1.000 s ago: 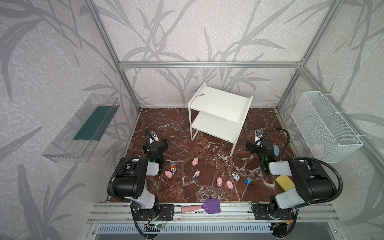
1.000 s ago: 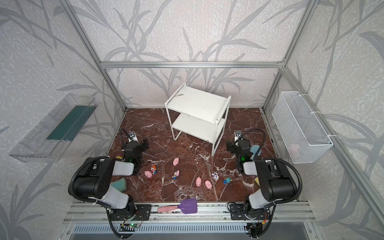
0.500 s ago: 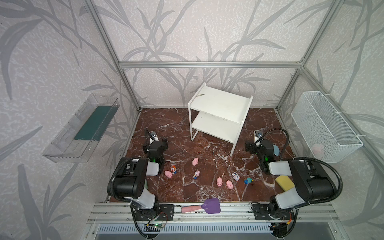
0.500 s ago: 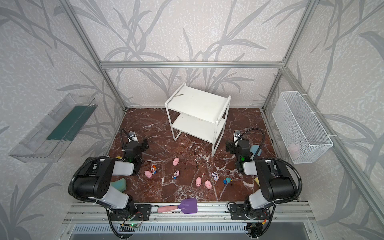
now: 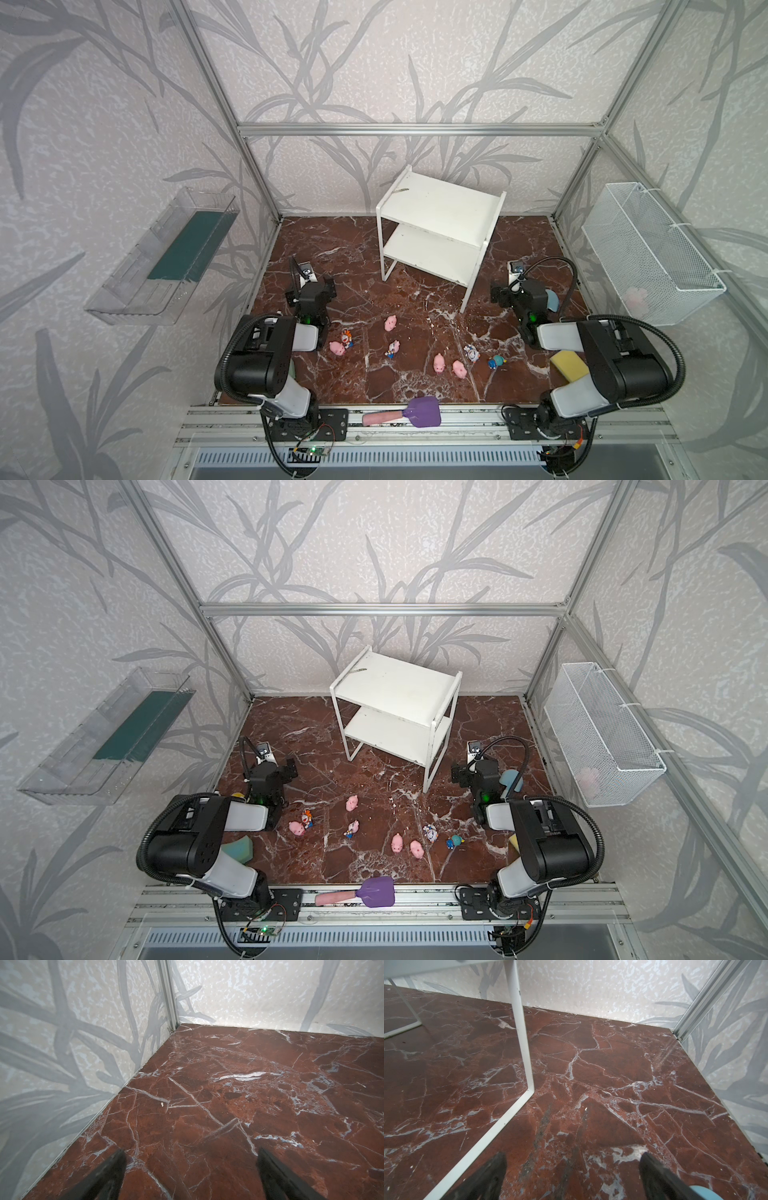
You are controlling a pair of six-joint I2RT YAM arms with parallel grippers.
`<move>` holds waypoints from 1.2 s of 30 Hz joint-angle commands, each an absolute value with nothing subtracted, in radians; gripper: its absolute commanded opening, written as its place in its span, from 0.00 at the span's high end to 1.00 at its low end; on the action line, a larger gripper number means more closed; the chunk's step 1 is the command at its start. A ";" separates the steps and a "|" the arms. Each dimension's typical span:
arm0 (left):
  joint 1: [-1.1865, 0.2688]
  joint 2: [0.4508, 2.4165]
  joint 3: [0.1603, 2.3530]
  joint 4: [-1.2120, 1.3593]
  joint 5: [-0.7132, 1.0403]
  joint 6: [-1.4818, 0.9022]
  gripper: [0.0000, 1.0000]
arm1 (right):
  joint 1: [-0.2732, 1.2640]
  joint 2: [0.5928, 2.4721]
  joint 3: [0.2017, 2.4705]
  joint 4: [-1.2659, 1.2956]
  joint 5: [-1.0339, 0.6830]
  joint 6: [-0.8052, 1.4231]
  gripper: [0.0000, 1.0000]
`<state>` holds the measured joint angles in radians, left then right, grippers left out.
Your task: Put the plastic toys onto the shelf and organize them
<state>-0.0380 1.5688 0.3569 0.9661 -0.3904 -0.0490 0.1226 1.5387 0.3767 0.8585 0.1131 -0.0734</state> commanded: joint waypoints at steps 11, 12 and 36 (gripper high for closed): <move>-0.044 1.448 0.477 0.654 -0.416 -0.064 0.01 | 0.126 1.541 0.397 0.862 0.112 -0.079 0.01; -0.045 1.428 0.518 0.556 -0.420 -0.069 0.01 | 0.126 1.542 0.397 0.862 0.112 -0.078 0.01; -0.163 1.154 0.846 -0.607 -0.399 -0.654 0.01 | 0.126 1.543 0.404 0.851 0.118 -0.071 0.01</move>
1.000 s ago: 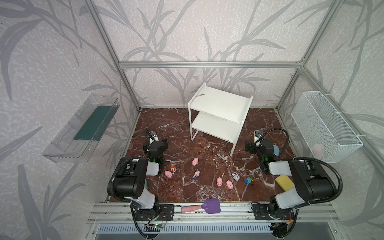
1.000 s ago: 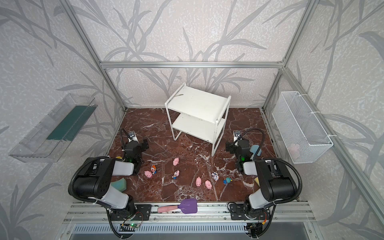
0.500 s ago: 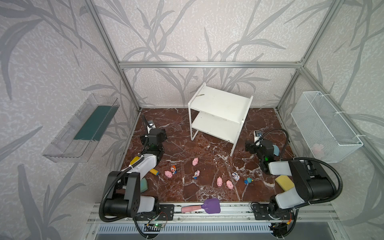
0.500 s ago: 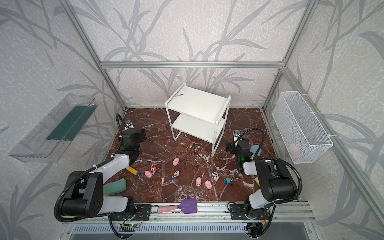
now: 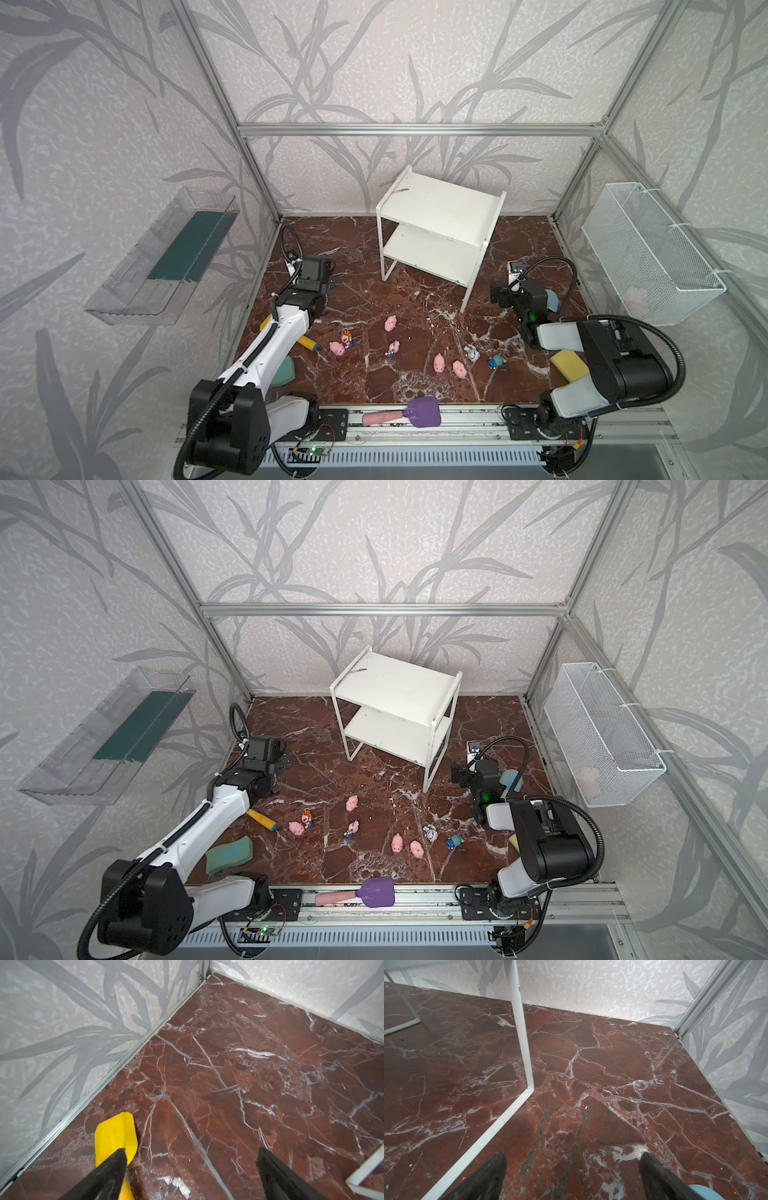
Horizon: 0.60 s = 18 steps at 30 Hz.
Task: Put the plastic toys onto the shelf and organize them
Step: 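Move the right gripper toward the pink-hooded Doraemon figurine while the left arm advances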
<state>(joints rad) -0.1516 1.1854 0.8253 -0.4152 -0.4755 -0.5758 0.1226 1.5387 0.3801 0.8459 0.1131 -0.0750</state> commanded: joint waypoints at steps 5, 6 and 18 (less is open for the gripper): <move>-0.173 1.125 0.848 -0.688 -0.199 -0.608 0.01 | 0.124 1.520 0.396 0.845 0.014 -0.117 0.01; -0.176 1.117 0.846 -0.702 -0.172 -0.598 0.01 | 0.124 1.508 0.390 0.849 0.013 -0.117 0.01; -0.288 0.936 0.754 -0.758 0.025 -0.601 0.01 | 0.202 1.077 0.529 -0.146 0.396 0.184 0.01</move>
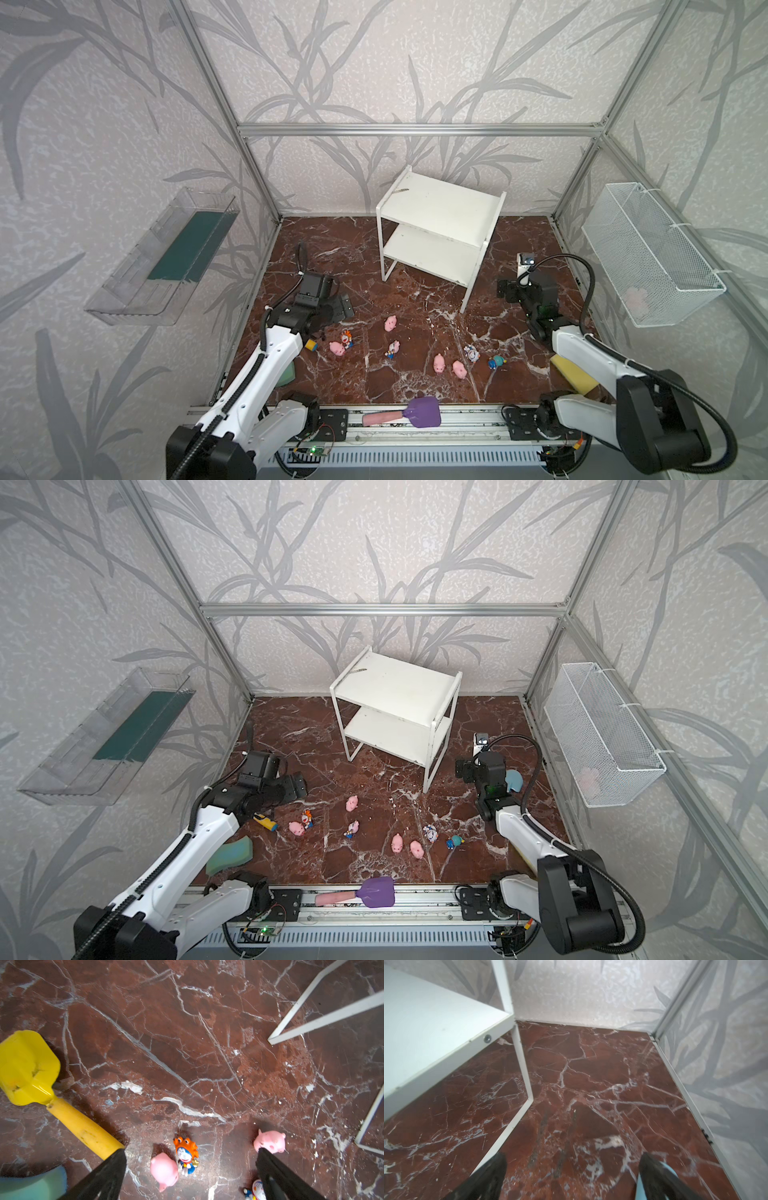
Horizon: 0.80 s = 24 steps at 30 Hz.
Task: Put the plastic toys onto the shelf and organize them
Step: 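Move the right gripper toward the pink-hooded Doraemon figurine while the left arm advances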
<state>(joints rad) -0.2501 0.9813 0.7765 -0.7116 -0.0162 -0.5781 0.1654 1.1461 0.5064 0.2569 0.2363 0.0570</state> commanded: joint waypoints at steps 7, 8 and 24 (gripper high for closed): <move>-0.359 0.911 0.765 -0.772 0.035 -0.600 0.01 | 0.403 0.823 0.599 -0.564 0.498 0.438 0.01; -0.365 0.916 0.772 -0.775 0.047 -0.595 0.01 | 0.443 0.752 0.590 -0.544 0.432 0.423 0.01; -0.429 0.898 0.751 -0.748 0.039 -0.590 0.01 | 0.982 0.941 0.707 -0.911 0.418 0.797 0.01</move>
